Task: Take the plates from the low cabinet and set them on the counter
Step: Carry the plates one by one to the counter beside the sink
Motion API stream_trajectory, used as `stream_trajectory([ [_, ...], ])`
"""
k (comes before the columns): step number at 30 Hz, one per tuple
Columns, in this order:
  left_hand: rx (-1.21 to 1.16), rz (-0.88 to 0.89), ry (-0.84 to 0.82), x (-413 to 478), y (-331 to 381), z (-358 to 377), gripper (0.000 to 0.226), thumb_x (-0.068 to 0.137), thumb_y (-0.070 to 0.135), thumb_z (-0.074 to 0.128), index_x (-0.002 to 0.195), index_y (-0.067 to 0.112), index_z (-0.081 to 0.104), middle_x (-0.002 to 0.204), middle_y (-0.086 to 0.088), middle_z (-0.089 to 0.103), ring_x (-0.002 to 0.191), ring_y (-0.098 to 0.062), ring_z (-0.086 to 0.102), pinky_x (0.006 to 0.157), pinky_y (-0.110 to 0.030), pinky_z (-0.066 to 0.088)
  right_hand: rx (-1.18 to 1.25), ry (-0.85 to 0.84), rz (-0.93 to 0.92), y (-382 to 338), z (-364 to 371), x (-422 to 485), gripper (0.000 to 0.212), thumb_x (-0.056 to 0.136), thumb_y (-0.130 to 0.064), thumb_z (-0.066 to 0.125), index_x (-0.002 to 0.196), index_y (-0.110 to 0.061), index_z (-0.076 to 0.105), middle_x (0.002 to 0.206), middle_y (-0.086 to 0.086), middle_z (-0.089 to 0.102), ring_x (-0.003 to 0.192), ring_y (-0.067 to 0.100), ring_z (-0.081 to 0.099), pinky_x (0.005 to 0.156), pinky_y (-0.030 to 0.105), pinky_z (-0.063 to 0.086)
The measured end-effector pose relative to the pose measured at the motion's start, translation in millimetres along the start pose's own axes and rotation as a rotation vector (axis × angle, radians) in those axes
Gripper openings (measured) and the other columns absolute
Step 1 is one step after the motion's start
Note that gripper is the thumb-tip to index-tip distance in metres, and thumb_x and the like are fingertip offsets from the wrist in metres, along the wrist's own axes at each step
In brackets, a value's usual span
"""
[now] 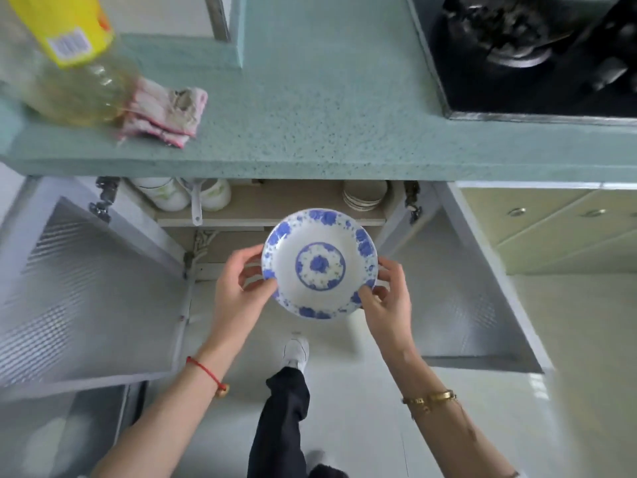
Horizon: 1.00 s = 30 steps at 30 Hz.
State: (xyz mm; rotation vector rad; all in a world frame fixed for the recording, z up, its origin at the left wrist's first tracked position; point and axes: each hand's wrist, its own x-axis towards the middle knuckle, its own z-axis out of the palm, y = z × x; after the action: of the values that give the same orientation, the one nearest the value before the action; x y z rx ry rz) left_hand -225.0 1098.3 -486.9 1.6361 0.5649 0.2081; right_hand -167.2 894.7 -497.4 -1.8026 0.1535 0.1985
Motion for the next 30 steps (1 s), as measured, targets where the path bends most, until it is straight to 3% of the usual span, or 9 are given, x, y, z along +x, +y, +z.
stream_trajectory([
  [4,-0.036,0.047,-0.001,-53,91,-11,0.047,0.077,0.002,0.076,0.118,0.021,0.063,0.108,0.013,0.07,0.098,0.002,0.067,0.078,-0.014,0.055,0.045,0.013,-0.02,-87,-43,-52,0.041,0.085,-0.005,0.064,0.12,-0.024,0.053,0.108,-0.002,0.063,0.1,0.025,0.066,0.073,0.044,0.063],
  [9,-0.083,0.101,-0.045,-102,179,-18,0.05,0.076,-0.004,0.073,0.119,0.018,0.063,0.108,0.004,0.072,0.093,-0.001,0.069,0.075,-0.018,0.057,0.093,0.067,-0.029,-170,-91,-111,0.044,0.086,-0.001,0.062,0.126,-0.017,0.053,0.107,-0.001,0.062,0.098,0.026,0.067,0.069,0.036,0.063],
  [13,-0.078,0.157,-0.15,-126,234,-22,0.049,0.076,-0.003,0.073,0.12,0.017,0.063,0.112,0.001,0.073,0.098,-0.01,0.071,0.081,-0.028,0.06,0.171,0.132,-0.03,-211,-119,-152,0.04,0.088,-0.002,0.06,0.121,-0.022,0.055,0.105,0.006,0.063,0.093,0.023,0.07,0.066,0.029,0.06],
  [16,-0.086,0.179,-0.224,-139,262,-19,0.049,0.077,-0.006,0.072,0.119,0.018,0.062,0.11,0.005,0.071,0.096,-0.005,0.07,0.081,-0.024,0.059,0.277,0.195,-0.012,-227,-133,-177,0.039,0.09,0.003,0.057,0.121,-0.021,0.054,0.106,0.011,0.064,0.083,0.009,0.07,0.063,0.023,0.058],
  [19,-0.07,0.204,-0.312,-150,280,-11,0.049,0.077,-0.007,0.071,0.12,0.014,0.061,0.109,0.005,0.071,0.094,-0.001,0.069,0.079,-0.016,0.055,0.302,0.255,-0.011,-232,-147,-201,0.038,0.091,0.002,0.055,0.119,-0.022,0.054,0.102,0.007,0.069,0.086,0.012,0.071,0.067,0.027,0.058],
  [22,-0.067,0.206,-0.408,-160,291,3,0.047,0.077,-0.006,0.071,0.115,0.02,0.062,0.112,0.003,0.071,0.099,-0.006,0.069,0.084,-0.022,0.057,0.318,0.344,-0.006,-228,-166,-224,0.038,0.09,0.0,0.056,0.118,-0.025,0.055,0.104,0.009,0.069,0.088,0.013,0.071,0.071,0.031,0.06],
  [28,-0.06,0.203,-0.655,-185,305,62,0.046,0.075,-0.001,0.072,0.115,0.021,0.064,0.112,0.003,0.071,0.101,-0.005,0.068,0.077,-0.016,0.055,0.338,0.57,0.02,-219,-220,-267,0.039,0.088,0.003,0.056,0.118,-0.022,0.056,0.101,0.01,0.068,0.079,0.006,0.071,0.062,0.021,0.056],
  [30,-0.043,0.186,-0.747,-193,307,90,0.048,0.074,0.003,0.073,0.117,0.02,0.063,0.114,0.003,0.07,0.105,-0.007,0.067,0.082,-0.023,0.057,0.338,0.659,0.023,-216,-242,-281,0.04,0.088,0.004,0.056,0.12,-0.019,0.056,0.1,0.01,0.068,0.079,0.007,0.071,0.062,0.021,0.056],
])
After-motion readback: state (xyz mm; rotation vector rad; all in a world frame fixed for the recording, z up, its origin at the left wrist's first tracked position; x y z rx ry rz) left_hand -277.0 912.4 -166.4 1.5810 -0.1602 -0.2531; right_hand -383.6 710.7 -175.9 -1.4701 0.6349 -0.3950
